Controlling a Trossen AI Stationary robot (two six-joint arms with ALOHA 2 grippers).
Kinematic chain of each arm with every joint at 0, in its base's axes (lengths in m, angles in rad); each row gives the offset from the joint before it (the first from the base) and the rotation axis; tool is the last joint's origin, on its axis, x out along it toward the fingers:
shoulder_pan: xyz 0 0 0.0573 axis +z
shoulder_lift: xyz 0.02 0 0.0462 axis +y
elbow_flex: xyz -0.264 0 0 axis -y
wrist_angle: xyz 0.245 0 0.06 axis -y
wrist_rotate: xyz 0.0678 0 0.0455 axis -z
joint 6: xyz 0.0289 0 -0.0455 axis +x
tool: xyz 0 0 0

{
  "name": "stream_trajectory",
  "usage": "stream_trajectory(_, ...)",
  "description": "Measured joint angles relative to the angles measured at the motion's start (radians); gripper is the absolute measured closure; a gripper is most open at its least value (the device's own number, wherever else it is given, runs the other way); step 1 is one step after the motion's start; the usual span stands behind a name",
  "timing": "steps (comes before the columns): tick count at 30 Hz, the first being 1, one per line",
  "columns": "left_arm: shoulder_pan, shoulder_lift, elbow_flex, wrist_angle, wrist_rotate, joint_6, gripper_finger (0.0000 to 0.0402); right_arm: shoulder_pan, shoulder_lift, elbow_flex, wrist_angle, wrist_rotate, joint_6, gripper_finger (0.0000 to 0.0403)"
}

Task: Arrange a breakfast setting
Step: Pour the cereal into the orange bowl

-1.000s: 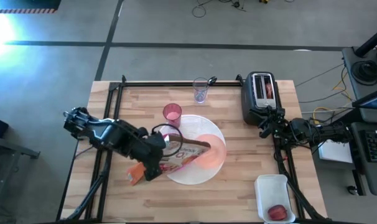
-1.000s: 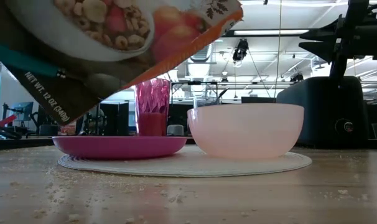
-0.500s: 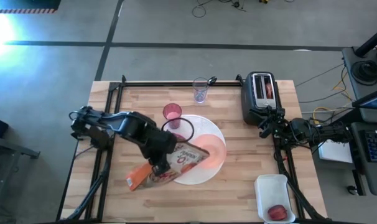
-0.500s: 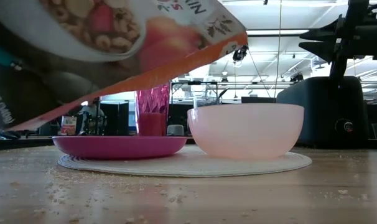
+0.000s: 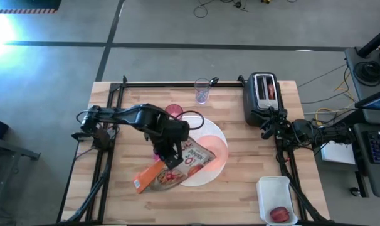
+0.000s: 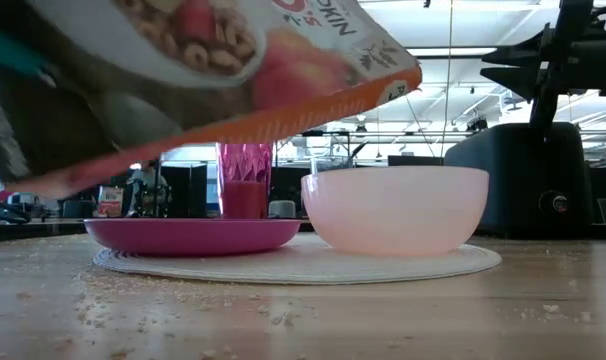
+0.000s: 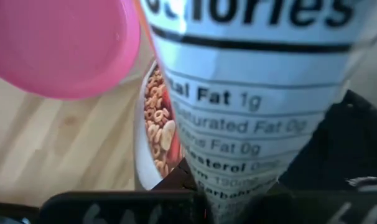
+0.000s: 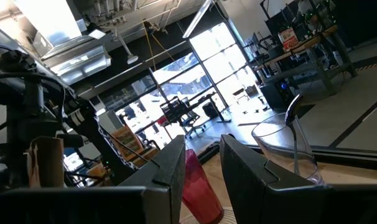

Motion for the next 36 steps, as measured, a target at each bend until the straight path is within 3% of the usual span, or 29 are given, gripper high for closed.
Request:
stream_trajectory(14,0.069,0.063,-0.002,-0.002,0.223,-0.113,0.0402,0.000,0.000,0.000,0.000,0.000,0.000,0.0312)
stream_trajectory(36,0.206,0.122,-0.002,-0.001,0.466,-0.331,0.0402,0.000,0.000,0.000,0.000,0.000,0.000,0.0312)
